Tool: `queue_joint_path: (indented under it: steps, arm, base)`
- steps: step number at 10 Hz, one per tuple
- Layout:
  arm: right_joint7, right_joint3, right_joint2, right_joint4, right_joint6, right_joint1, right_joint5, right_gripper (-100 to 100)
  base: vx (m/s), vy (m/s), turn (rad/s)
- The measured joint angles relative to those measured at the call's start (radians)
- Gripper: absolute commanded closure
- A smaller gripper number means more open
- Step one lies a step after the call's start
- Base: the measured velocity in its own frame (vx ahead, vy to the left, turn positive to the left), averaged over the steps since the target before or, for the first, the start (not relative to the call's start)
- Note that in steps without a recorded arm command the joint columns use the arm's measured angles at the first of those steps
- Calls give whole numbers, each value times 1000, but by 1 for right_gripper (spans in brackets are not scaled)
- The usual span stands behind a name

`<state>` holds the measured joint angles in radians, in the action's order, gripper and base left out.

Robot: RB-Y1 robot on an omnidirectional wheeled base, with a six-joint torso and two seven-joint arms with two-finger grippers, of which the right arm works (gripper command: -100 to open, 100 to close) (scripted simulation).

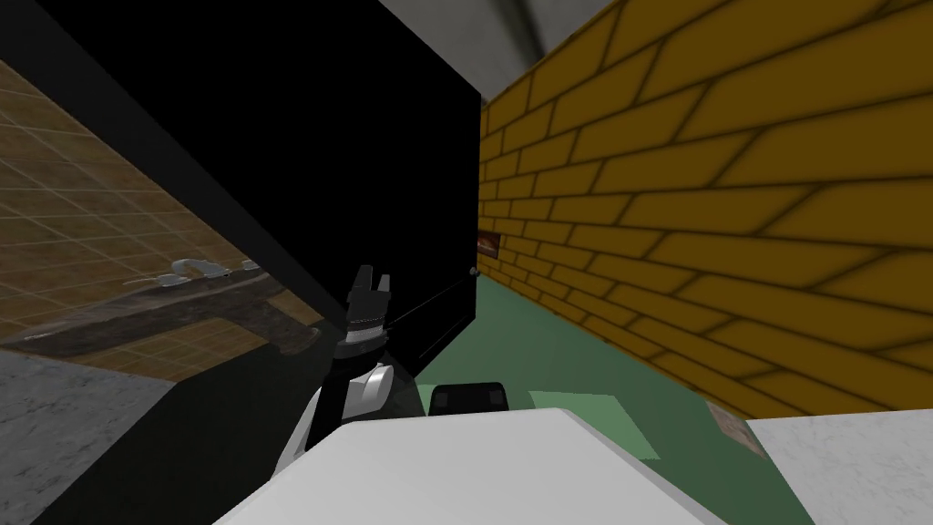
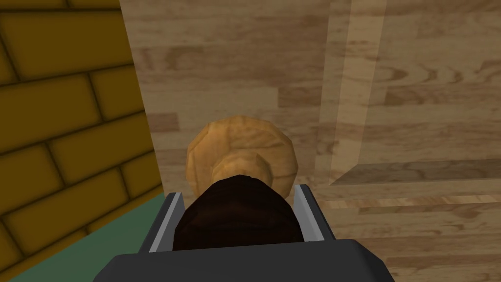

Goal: Push the door open

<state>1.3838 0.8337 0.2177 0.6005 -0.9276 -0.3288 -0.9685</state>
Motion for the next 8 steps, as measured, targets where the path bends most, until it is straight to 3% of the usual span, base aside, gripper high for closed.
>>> queue_joint_path:
  steps: [1, 2, 3, 5, 8]
  arm:
    - [1, 6, 5, -26, -6, 10, -5, 100]
    - [-7, 14, -12, 1, 2, -7, -12, 100]
    - [-14, 24, -14, 8, 7, -12, -21, 100]
    - [-8, 39, -7, -21, -2, -11, -32, 100]
    - [-23, 67, -15, -14, -3, -22, -53, 100]
  base:
    - [100, -162, -37]
    - [95, -148, -63]
    - [86, -198, -57]
    - [93, -179, -53]
    - [77, -145, -44]
